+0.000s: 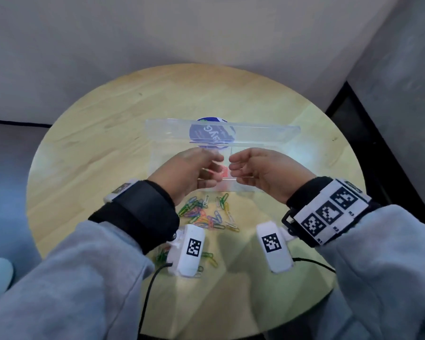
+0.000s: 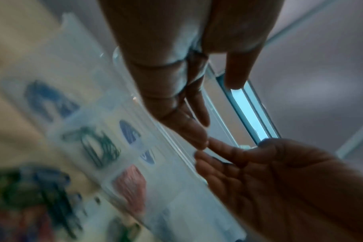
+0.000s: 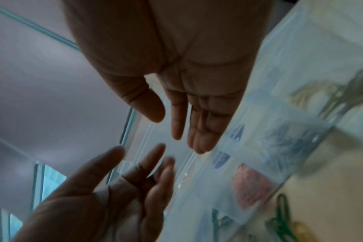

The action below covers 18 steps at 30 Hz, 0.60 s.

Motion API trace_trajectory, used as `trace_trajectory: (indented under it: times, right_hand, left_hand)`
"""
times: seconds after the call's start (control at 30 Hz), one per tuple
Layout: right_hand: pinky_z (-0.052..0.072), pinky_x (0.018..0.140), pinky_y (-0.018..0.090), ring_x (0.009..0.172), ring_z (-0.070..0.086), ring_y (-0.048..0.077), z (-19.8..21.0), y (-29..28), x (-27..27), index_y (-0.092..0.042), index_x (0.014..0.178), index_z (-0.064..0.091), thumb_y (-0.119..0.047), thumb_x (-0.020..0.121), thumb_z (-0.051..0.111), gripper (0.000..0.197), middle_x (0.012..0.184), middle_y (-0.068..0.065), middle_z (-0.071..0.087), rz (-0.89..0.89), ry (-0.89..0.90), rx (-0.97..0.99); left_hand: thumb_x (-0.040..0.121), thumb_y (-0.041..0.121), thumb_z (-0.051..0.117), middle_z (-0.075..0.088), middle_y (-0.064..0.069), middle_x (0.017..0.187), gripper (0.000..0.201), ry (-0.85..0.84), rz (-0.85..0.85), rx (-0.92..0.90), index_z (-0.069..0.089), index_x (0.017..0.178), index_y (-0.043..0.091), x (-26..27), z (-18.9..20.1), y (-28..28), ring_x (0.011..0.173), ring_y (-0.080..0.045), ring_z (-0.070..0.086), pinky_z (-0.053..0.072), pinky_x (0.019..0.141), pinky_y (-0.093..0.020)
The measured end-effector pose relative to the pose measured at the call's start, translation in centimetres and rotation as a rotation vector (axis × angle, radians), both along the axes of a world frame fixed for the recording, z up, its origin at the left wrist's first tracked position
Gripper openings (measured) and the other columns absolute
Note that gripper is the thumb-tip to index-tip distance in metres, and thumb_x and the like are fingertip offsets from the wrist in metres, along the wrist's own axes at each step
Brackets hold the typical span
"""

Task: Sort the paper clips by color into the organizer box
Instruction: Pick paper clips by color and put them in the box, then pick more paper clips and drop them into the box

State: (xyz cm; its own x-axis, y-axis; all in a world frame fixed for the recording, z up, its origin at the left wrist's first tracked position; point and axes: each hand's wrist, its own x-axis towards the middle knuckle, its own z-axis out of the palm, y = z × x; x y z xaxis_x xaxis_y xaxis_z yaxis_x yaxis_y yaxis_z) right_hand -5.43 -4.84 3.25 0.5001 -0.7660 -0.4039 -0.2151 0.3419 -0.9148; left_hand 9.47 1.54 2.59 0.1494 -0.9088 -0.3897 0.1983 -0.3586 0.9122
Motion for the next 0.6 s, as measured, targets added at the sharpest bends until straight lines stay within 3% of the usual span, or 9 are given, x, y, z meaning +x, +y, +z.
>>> trace_trajectory:
  times: [0.07, 0.17, 0.23, 0.33, 0.4, 0.47, 0.6]
  right_hand:
    - [0.048, 0.073, 0.026, 0.075, 0.055, 0.017, -0.1, 0.5, -0.9, -0.013, 0.078, 0.058, 0.01, 0.086, 0.042, 0.029, 0.079, 0.005, 0.058, 0.057, 0.123, -0.149]
    - [0.048, 0.062, 0.023, 0.067, 0.055, 0.013, -0.5, 1.4, -2.1, -0.018, 0.075, 0.06, -0.002, 0.086, 0.053, 0.02, 0.07, -0.001, 0.058, 0.223, 0.38, -0.337]
    - [0.049, 0.062, 0.023, 0.065, 0.056, 0.012, -0.9, 2.0, -2.4, -0.017, 0.081, 0.064, -0.015, 0.086, 0.061, 0.006, 0.071, -0.003, 0.061, 0.356, 0.554, -0.344]
    - [0.05, 0.063, 0.023, 0.067, 0.056, 0.012, -1.9, 2.5, -2.2, -0.013, 0.093, 0.066, -0.026, 0.081, 0.07, 0.018, 0.08, -0.001, 0.064, 0.471, 0.738, -0.297]
    - [0.051, 0.064, 0.026, 0.065, 0.054, 0.012, -2.2, 2.8, -1.7, -0.016, 0.092, 0.064, -0.027, 0.077, 0.073, 0.02, 0.08, -0.003, 0.062, 0.493, 0.795, -0.318]
    - [0.052, 0.07, 0.03, 0.064, 0.053, 0.011, -2.6, 2.9, -1.2, -0.018, 0.091, 0.063, -0.028, 0.076, 0.073, 0.02, 0.076, -0.006, 0.058, 0.518, 0.855, -0.36]
    - [0.045, 0.067, 0.027, 0.072, 0.053, 0.015, -3.3, 3.3, -0.6, -0.014, 0.099, 0.065, -0.027, 0.077, 0.069, 0.026, 0.08, -0.003, 0.056, 0.546, 0.929, -0.475]
  left_hand:
    - [0.092, 0.016, 0.053, 0.053, -0.005, 0.068, 0.013, -0.341, -0.144, 0.074, 0.058, 0.08, 0.01, 0.1, -0.3, 0.5, 0.053, -0.014, 0.052, 0.045, 0.051, -0.019]
    - [0.088, 0.026, 0.057, 0.061, -0.001, 0.066, 0.015, -0.83, -0.385, 0.192, 0.062, 0.077, 0.015, 0.2, -1.0, 1.6, 0.056, -0.017, 0.056, 0.051, 0.065, -0.026]
    - [0.087, 0.028, 0.055, 0.07, -0.004, 0.081, 0.018, -1.075, -0.438, 0.252, 0.067, 0.088, 0.014, -0.1, -1.4, 2.2, 0.066, -0.02, 0.06, 0.051, 0.072, -0.027]
    - [0.086, 0.025, 0.052, 0.07, -0.006, 0.099, 0.023, -1.261, -0.464, 0.285, 0.067, 0.099, 0.014, -0.6, -2.0, 2.3, 0.085, -0.022, 0.063, 0.047, 0.072, -0.027]
    - [0.086, 0.022, 0.051, 0.066, -0.006, 0.103, 0.024, -1.337, -0.486, 0.276, 0.065, 0.103, 0.014, -0.9, -2.4, 1.9, 0.093, -0.024, 0.061, 0.043, 0.072, -0.028]
    - [0.087, 0.019, 0.049, 0.062, -0.005, 0.1, 0.024, -1.369, -0.503, 0.28, 0.063, 0.105, 0.012, -1.3, -2.6, 1.4, 0.09, -0.024, 0.057, 0.039, 0.069, -0.028]
    - [0.087, 0.017, 0.05, 0.063, -0.008, 0.105, 0.02, -1.417, -0.556, 0.286, 0.06, 0.104, 0.012, -2.0, -3.2, 0.5, 0.086, -0.024, 0.054, 0.038, 0.069, -0.028]
